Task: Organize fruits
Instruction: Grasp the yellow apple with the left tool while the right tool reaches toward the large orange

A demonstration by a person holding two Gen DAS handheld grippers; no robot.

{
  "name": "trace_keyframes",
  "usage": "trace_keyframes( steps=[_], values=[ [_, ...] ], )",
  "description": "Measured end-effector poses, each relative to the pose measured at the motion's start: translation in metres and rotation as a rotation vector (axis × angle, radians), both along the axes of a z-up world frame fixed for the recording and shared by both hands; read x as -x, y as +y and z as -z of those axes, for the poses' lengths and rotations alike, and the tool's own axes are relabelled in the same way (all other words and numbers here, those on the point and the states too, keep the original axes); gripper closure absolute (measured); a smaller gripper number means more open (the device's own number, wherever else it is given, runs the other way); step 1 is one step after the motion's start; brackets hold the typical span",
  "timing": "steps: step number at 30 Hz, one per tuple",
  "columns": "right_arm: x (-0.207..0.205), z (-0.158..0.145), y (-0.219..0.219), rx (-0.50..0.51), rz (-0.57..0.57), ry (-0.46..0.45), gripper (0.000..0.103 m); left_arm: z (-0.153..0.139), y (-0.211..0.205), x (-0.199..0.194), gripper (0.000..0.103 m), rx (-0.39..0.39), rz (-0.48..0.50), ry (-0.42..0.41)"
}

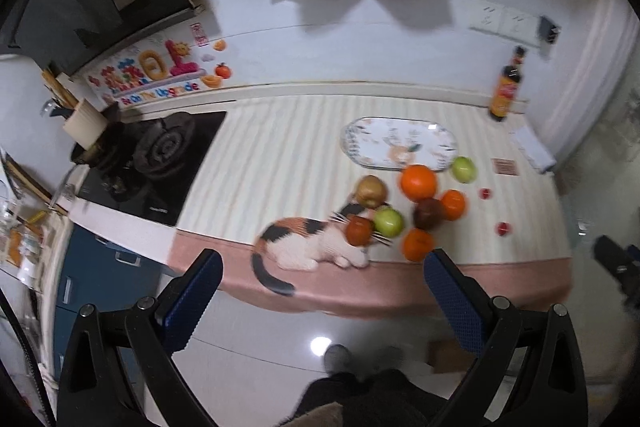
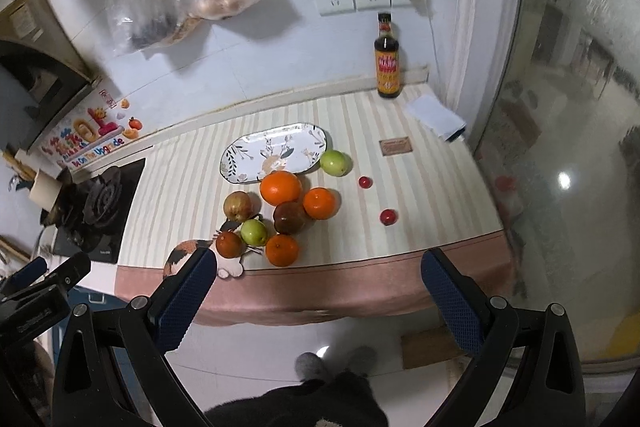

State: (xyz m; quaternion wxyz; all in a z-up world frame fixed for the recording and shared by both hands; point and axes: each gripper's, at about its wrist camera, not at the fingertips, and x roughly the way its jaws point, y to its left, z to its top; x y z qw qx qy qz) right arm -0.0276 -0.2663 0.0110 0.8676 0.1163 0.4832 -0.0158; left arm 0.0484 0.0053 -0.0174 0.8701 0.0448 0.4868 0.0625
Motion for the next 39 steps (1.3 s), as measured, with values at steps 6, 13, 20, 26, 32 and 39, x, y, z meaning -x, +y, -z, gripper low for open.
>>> trace_keyframes(
  steps=[6, 13, 20, 26, 32, 39],
  values=[
    [-0.066, 0.059, -0.009, -0.066, -0.029, 0.048, 0.0, 0.053, 0.022, -0.058, 0.0, -0.057, -0.056, 0.083],
    [-0.155, 0.129, 0.016, -0.117, -0.062, 0.158, 0.0, 0.128, 0.041, -0.143, 0.0, 0.039, -0.052, 0.274],
    [-0.223, 0.195, 0.029, -0.198, 0.007, 0.243, 0.0, 0.222, 0.048, -0.235, 0.009, 0.299, -0.019, 0.518],
    [-0.264, 0.251, 0.023, -0.333, 0.116, 0.324, 0.002, 0.286, 0.031, -0.273, 0.022, 0.407, 0.05, 0.669],
    [-0.293, 0.284, 0.031, -0.428, 0.148, 0.395, 0.002, 0.307, 0.015, -0.278, 0.037, 0.491, 0.111, 0.717],
    [-0.318, 0.311, 0.057, -0.416, 0.054, 0.497, 0.002, 0.295, 0.018, -0.271, 0.044, 0.408, 0.135, 0.656]
  ],
)
